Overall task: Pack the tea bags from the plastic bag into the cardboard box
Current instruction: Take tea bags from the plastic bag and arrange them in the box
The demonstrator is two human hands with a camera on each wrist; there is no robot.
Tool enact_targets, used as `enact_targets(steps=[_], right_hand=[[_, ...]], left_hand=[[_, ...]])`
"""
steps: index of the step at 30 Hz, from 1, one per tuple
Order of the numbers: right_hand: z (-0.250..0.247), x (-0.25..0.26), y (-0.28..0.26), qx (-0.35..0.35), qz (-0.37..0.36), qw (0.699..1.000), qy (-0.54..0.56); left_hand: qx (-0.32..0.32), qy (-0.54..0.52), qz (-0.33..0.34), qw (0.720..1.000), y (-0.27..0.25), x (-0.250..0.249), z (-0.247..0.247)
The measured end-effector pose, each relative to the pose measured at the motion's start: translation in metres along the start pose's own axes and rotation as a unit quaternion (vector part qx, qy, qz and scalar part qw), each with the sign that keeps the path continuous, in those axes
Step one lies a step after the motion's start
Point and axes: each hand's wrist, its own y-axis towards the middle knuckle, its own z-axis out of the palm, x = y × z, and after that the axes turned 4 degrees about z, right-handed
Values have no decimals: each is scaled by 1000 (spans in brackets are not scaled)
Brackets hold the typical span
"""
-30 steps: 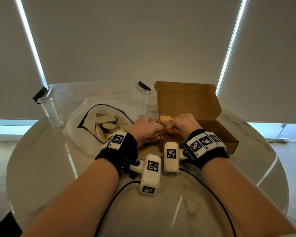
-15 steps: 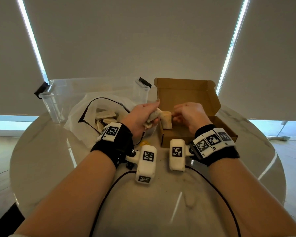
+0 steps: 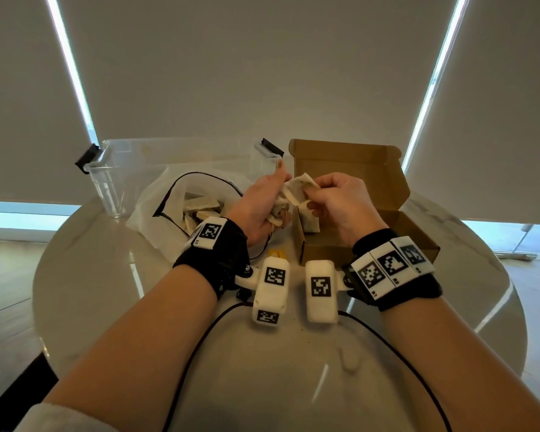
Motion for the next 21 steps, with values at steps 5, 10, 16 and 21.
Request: enact_targets(steps=[5,10,16,21], right_hand=[[-12,3,4,-17,52,987,150],[-15,4,5,14,79,978,192],[-16,3,3,116,178,946,246],[-15,6,3,80,126,984,93]], left_hand=[[-82,-23,-4,996,7,-1,-12],[-17,133,33,990,2,2,-8],[55,185,116,974,-7,3,-2],[-11,140,128,982,-2,2,-3]])
